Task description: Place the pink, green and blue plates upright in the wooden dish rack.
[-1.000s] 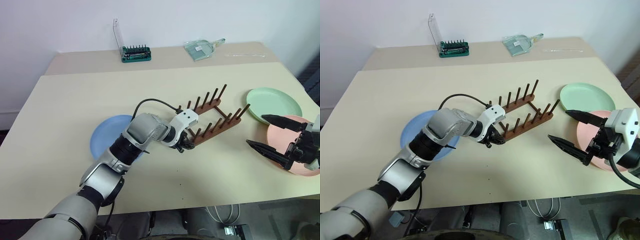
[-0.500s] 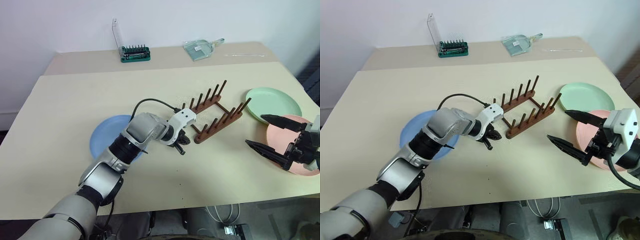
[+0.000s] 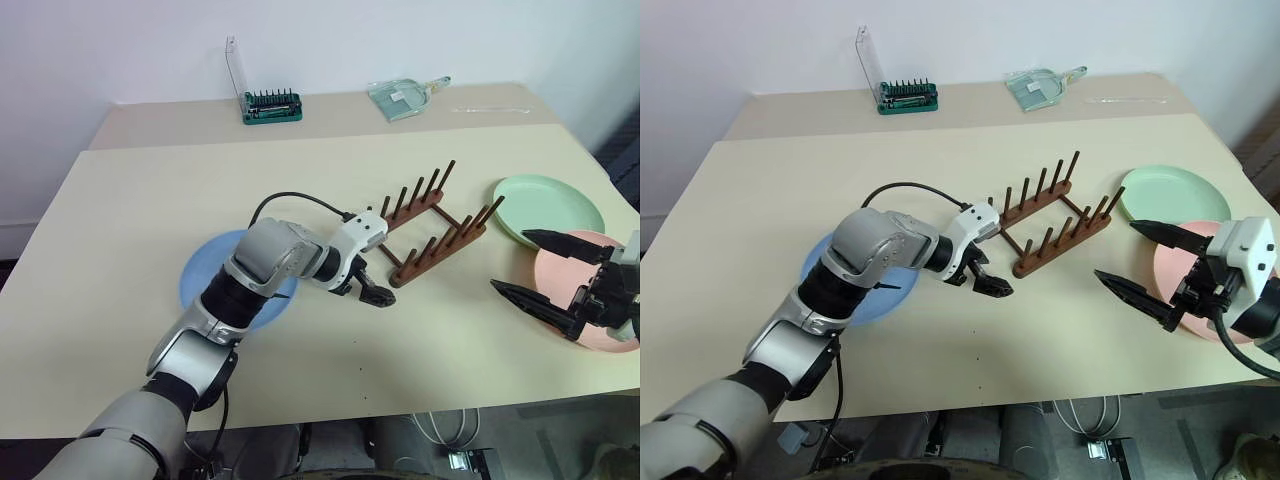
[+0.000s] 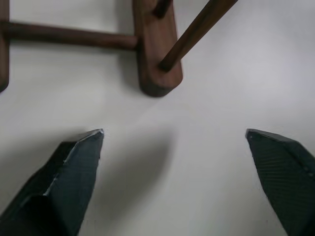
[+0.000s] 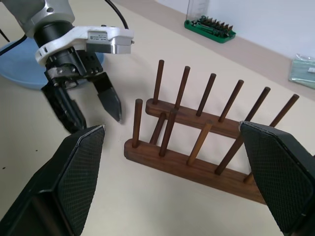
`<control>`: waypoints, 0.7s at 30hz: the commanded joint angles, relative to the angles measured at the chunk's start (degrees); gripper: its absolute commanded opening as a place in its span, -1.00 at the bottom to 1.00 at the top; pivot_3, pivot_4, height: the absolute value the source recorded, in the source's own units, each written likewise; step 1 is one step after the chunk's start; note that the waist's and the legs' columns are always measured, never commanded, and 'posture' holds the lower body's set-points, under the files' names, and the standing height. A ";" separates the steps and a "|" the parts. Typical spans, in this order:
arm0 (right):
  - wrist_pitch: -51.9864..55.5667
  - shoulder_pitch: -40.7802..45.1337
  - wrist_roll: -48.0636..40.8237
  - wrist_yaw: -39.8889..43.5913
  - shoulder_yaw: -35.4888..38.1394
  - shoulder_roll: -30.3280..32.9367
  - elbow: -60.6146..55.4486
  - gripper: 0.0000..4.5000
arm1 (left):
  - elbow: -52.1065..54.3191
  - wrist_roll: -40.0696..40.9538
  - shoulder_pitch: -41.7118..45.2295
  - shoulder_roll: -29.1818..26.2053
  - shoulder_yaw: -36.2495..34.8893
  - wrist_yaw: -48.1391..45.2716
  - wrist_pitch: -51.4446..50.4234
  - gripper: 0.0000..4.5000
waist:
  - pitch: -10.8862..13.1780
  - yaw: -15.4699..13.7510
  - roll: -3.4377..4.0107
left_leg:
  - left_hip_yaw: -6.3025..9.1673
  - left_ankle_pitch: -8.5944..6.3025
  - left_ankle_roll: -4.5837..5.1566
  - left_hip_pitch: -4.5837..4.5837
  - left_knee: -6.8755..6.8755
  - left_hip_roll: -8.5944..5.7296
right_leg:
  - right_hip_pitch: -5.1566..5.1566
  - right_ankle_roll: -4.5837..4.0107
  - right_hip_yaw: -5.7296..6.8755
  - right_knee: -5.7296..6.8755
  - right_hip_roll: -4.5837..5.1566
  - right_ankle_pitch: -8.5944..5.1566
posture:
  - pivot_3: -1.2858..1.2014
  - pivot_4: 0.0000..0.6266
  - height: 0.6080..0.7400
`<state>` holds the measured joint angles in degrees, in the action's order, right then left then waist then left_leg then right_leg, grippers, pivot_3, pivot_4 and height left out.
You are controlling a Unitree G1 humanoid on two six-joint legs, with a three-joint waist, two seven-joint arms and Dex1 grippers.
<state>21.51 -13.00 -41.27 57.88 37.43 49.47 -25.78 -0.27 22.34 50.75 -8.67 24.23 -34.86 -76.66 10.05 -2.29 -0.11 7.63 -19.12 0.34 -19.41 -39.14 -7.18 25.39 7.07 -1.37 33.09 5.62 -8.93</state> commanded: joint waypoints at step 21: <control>-0.70 -0.10 -0.15 -0.38 1.52 -0.45 -1.65 1.00 | -4.71 -7.19 -2.75 8.73 3.11 7.50 10.66 0.99 | 0.05 -0.03 -0.08 | -0.01 -0.09 0.15 -0.01 0.00 0.00 | 0.00 0.07 0.00 -0.01 0.00 -0.04 | 0.03 -0.52 1.00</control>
<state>21.50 -13.12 -41.13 57.74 37.43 49.27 -25.72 -5.66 15.47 47.66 -0.52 26.53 -26.88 -66.98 10.10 -2.32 -0.19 7.62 -19.21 0.49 -19.43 -39.13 -7.18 25.39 7.14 -1.37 33.08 5.62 -8.97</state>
